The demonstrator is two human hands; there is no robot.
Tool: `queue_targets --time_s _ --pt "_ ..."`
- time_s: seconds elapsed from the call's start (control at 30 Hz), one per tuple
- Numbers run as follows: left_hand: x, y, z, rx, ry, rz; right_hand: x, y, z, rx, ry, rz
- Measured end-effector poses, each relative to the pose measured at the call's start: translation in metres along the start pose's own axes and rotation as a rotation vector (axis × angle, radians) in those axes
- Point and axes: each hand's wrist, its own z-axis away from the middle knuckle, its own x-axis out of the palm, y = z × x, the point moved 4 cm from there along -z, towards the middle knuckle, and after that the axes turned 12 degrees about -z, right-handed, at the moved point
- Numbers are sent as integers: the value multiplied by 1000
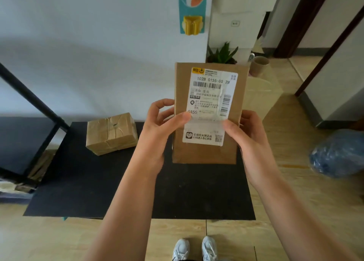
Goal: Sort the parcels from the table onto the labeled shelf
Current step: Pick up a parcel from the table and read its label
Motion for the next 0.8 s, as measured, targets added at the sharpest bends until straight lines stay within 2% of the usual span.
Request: queue_targets --time_s 0.4,0.6,0.8 --pt "-9 13 7 126 -166 4 -8 -20 8 -47 -148 7" --pt "-8 17 4 124 -160 -27 -6 -24 6 -55 -147 -19" --pt "-8 12 3 26 -94 -59 -5 -22 6 -1 -87 -3"
